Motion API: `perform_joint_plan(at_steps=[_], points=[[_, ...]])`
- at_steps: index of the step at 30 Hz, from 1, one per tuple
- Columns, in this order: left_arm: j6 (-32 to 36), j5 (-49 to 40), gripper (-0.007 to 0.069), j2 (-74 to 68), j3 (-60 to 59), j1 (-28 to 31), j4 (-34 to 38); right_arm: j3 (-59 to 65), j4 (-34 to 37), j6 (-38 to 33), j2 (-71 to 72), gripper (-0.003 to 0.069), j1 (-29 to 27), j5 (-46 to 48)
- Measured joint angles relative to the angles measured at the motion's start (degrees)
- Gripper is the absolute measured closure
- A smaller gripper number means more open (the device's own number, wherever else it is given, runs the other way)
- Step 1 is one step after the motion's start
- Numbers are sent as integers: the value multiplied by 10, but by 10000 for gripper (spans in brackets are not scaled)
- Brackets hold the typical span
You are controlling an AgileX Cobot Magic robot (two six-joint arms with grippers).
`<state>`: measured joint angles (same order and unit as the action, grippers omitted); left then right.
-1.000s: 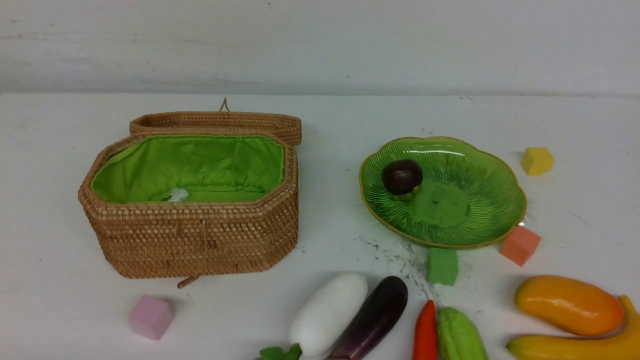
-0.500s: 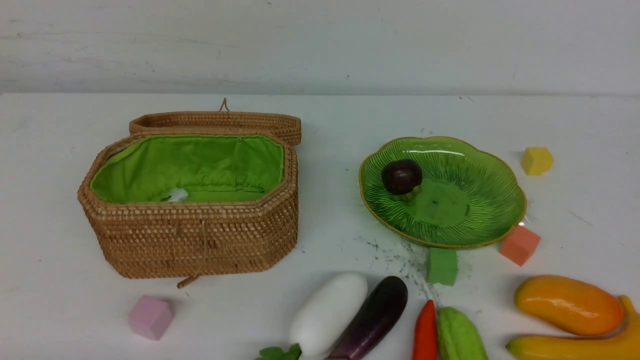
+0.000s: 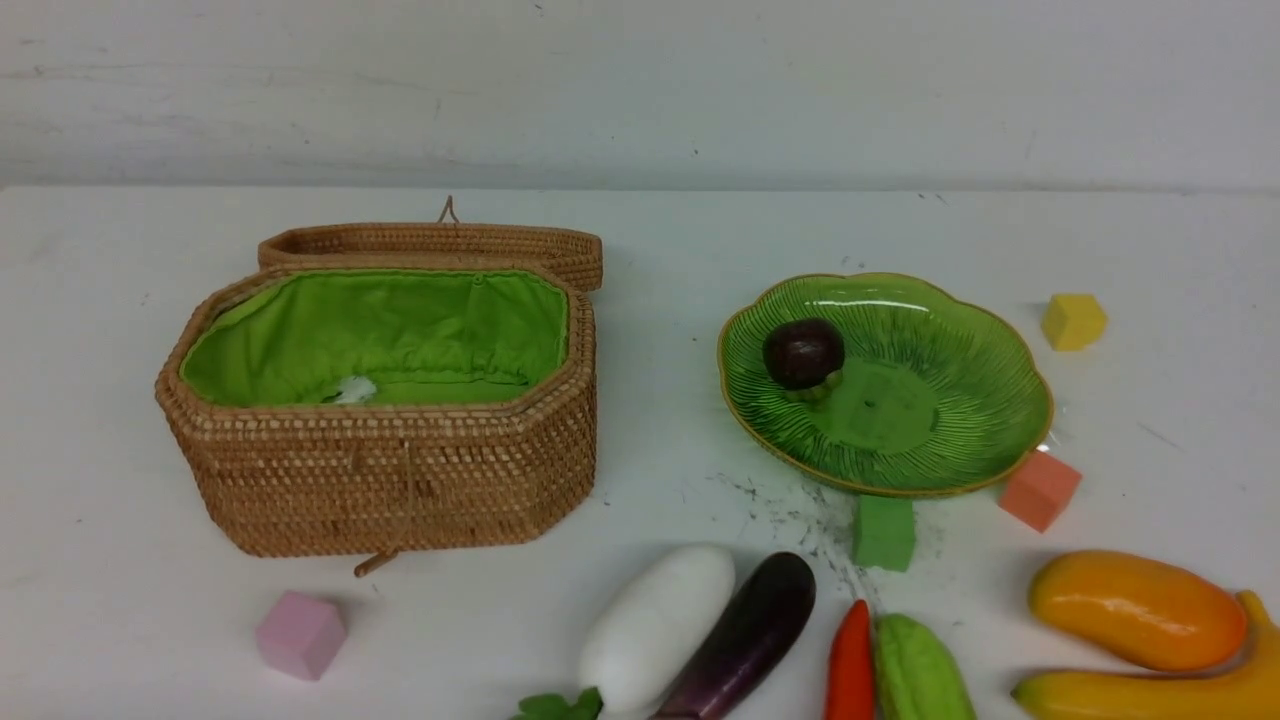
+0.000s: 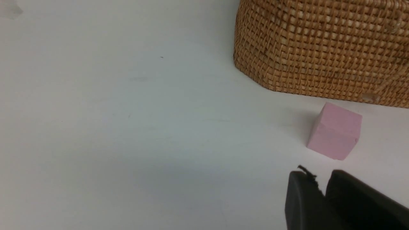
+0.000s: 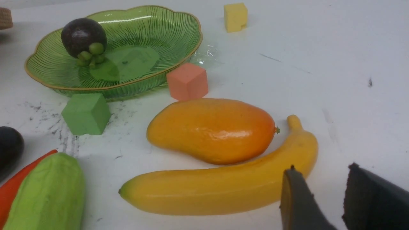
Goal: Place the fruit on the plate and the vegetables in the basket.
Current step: Use the right arm to grab a mango and put it into the right plate
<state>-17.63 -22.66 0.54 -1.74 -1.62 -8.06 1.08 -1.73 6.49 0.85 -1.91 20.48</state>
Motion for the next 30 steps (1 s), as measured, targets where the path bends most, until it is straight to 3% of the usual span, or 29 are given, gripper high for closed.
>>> perform_joint_plan(at_steps=[6, 10, 18, 25, 30], points=[[0, 0, 511, 0, 0, 0, 0, 4, 26, 24, 0, 417, 0, -42], [0, 0, 509, 0, 0, 0, 0, 4, 52, 110, 0, 417, 0, -174], [0, 0, 498, 0, 0, 0, 0, -10, 56, 140, 0, 417, 0, -329], [0, 0, 497, 0, 0, 0, 0, -197, 58, 166, -34, 417, 0, -238], [0, 0, 493, 0, 0, 0, 0, -439, 32, 136, -188, 417, 0, 7]])
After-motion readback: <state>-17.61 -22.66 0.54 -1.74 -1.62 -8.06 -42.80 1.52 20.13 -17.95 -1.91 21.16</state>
